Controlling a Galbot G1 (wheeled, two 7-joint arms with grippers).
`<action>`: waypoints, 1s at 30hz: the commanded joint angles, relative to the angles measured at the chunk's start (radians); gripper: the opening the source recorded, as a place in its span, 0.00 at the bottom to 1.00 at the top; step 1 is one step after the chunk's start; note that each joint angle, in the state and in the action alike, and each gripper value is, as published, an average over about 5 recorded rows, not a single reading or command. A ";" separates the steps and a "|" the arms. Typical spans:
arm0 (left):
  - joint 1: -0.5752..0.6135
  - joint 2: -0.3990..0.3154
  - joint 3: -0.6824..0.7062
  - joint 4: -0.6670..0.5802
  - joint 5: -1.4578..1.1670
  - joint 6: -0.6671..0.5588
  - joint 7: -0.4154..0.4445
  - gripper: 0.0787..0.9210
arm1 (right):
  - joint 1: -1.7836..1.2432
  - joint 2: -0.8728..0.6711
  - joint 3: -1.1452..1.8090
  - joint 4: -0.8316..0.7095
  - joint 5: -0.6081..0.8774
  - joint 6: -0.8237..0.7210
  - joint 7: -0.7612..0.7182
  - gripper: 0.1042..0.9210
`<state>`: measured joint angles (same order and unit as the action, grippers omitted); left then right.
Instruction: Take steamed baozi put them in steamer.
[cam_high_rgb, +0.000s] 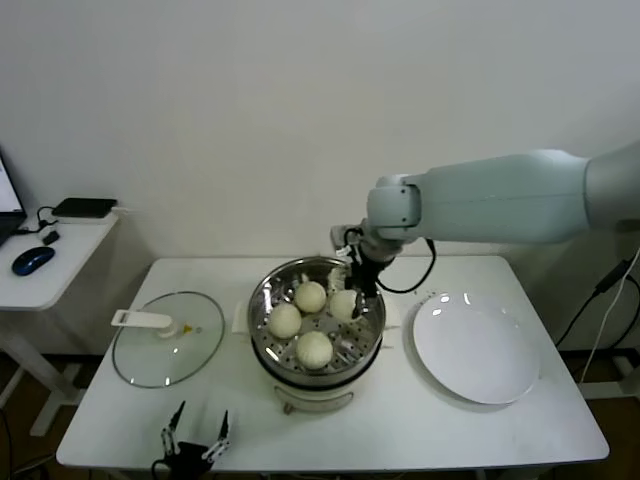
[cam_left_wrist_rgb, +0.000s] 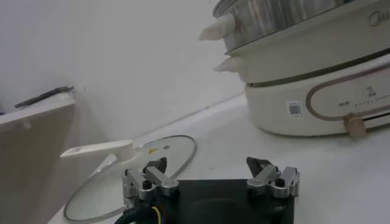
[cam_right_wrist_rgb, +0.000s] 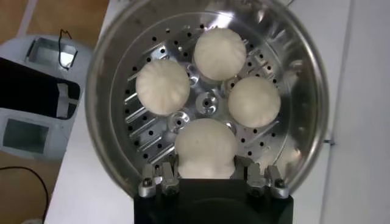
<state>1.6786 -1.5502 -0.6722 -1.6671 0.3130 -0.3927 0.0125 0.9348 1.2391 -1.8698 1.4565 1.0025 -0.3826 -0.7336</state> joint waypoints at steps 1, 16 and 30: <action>-0.004 0.000 -0.003 0.014 -0.001 -0.002 0.000 0.88 | -0.140 0.044 0.025 -0.087 -0.070 -0.013 0.021 0.63; -0.002 0.005 -0.004 0.011 -0.001 0.000 -0.004 0.88 | -0.100 0.027 0.026 -0.077 -0.055 -0.008 0.020 0.70; 0.001 0.003 0.003 -0.023 0.007 0.013 0.003 0.88 | 0.141 -0.375 0.052 0.242 0.094 -0.102 0.239 0.88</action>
<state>1.6802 -1.5465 -0.6719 -1.6784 0.3165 -0.3827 0.0144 0.9699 1.1722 -1.8658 1.4852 1.0254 -0.4033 -0.7087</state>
